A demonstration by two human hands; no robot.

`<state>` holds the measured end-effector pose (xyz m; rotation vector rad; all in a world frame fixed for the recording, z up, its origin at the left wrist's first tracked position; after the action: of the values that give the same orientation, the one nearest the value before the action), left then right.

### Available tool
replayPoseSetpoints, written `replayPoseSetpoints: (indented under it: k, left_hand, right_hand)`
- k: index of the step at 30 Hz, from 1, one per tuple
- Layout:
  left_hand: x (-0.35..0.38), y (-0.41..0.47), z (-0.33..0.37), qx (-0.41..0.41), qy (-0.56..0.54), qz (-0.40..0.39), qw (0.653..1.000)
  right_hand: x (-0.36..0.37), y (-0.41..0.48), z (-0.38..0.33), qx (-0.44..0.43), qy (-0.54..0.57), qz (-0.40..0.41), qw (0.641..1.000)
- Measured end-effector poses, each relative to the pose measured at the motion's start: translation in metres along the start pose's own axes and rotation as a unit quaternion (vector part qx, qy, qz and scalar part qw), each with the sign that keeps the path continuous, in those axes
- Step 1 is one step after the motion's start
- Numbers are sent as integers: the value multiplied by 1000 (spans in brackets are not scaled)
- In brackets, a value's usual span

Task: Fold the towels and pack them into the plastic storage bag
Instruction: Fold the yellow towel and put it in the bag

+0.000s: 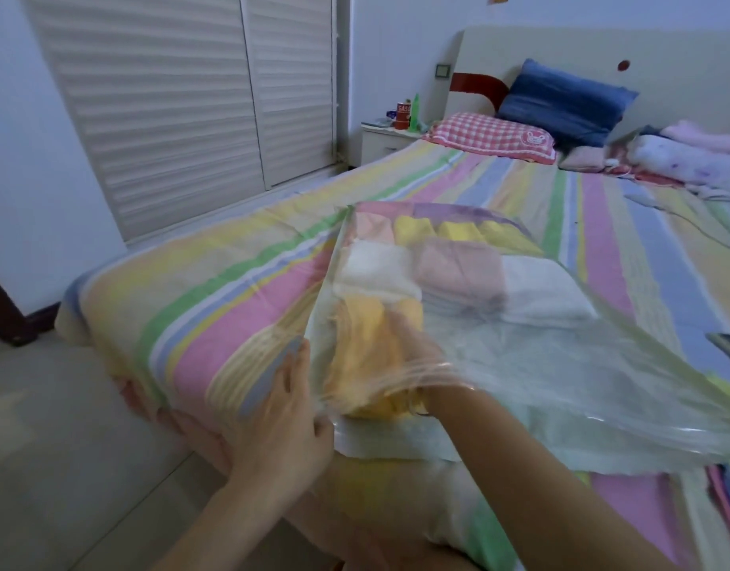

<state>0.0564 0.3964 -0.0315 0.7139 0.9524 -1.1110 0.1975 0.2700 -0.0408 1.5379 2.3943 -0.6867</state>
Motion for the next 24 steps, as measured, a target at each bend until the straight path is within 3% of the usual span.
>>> replayPoseSetpoints:
  k: [4, 6, 8, 9, 11, 12, 13, 16, 19, 24]
  left_hand:
    - [3, 0, -1, -13, 7, -10, 1000]
    - [5, 1, -2, -17, 17, -14, 1000]
    - [7, 0, -2, -18, 23, -17, 999]
    - [8, -1, -1, -20, 26, -17, 999]
    - [6, -2, 1, -15, 43, -5, 999]
    - [4, -2, 3, -6, 57, 2, 998]
    - [4, -2, 5, 9, 72, 8, 997]
    - [8, 0, 12, 51, 92, -5, 994]
    - [15, 1, 8, 41, 64, -35, 996]
    - [26, 3, 1, 19, 39, -58, 997]
  right_hand:
    - [-31, -6, 27, 19, 93, 75, 993]
    - [-36, -7, 26, -19, 76, 90, 993]
    - [-52, -15, 21, -52, -96, 157, 982]
    - [-51, -20, 19, -49, -222, 150, 962]
    - [-34, -18, 12, -68, -479, 102, 869]
    - [-24, -14, 10, -93, -540, 75, 833]
    - [-15, -10, 8, -108, -551, 52, 826]
    - [0, 5, 22, -75, -525, -3, 848]
    - [0, 14, 35, -50, -465, -22, 884]
    - [15, 21, 25, -107, -451, -22, 886]
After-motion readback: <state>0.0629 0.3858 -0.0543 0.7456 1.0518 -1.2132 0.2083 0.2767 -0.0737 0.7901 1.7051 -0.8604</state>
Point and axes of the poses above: each hand's wrist, its own y-axis towards the middle knuckle, its own x-axis out of the palm, z = x × y, the point moved 6 cm from there along y, towards the middle knuckle, and after that the axes turned 5 degrees about -z, right-handed, at the moved point
